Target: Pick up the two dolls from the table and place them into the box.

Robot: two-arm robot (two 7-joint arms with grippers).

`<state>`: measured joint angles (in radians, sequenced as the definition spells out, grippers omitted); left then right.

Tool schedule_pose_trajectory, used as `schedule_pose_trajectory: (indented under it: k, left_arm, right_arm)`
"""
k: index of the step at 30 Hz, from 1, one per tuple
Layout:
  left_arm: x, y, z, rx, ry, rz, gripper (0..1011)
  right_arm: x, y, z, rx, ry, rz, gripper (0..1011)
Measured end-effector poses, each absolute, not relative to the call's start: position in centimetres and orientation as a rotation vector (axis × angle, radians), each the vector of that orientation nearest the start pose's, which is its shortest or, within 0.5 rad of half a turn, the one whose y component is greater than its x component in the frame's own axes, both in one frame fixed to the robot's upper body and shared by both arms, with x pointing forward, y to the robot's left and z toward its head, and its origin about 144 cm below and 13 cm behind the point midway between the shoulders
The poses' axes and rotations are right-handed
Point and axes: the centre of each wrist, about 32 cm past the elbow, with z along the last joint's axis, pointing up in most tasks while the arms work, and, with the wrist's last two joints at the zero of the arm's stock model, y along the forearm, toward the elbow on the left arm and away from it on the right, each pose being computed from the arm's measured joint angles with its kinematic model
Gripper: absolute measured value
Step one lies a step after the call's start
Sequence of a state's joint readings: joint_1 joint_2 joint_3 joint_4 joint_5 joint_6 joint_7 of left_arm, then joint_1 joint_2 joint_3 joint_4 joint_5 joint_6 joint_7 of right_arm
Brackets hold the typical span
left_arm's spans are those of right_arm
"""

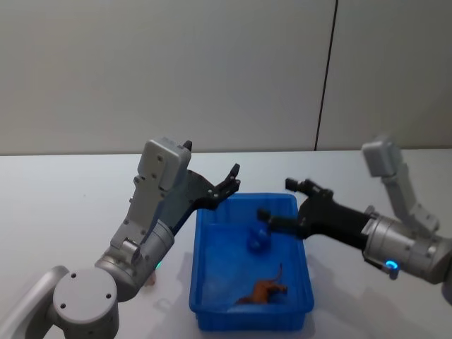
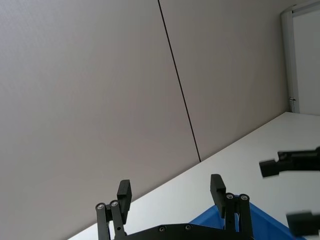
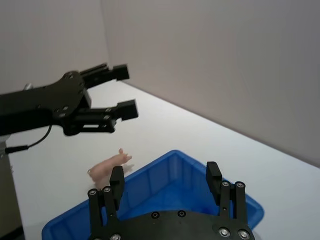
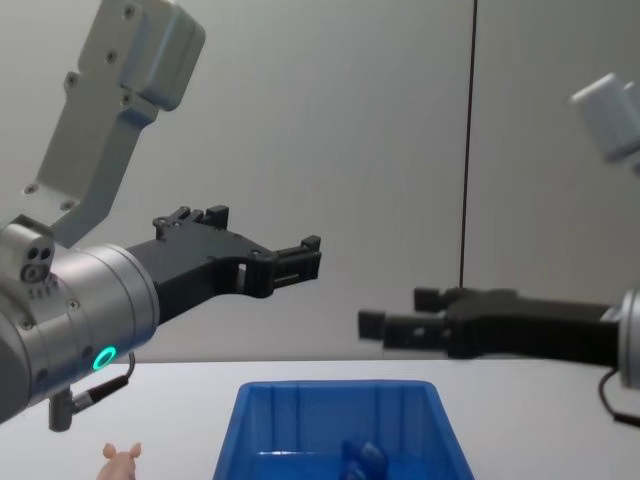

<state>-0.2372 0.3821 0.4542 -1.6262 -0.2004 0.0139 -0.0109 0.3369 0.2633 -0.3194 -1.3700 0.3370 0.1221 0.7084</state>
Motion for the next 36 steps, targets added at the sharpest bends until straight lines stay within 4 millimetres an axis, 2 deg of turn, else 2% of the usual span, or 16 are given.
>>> schedule_pose_trajectory:
  k: [10,22,36]
  left_arm:
    - [49.2,19.8,120.4,0.061,-0.268,1.124,1001]
    - [49.2,19.9,120.4,0.062,-0.268,1.123,1001]
    - [48.0,21.7,121.1,0.120,-0.194,1.148,1001]
  right_arm:
    - [53.5,-24.5,119.6,-0.004,0.101,-0.738,1001]
    - [52.0,-26.9,119.8,-0.026,0.209,-0.911,1001]
    - [50.2,-29.5,119.5,-0.091,0.345,-1.115,1001]
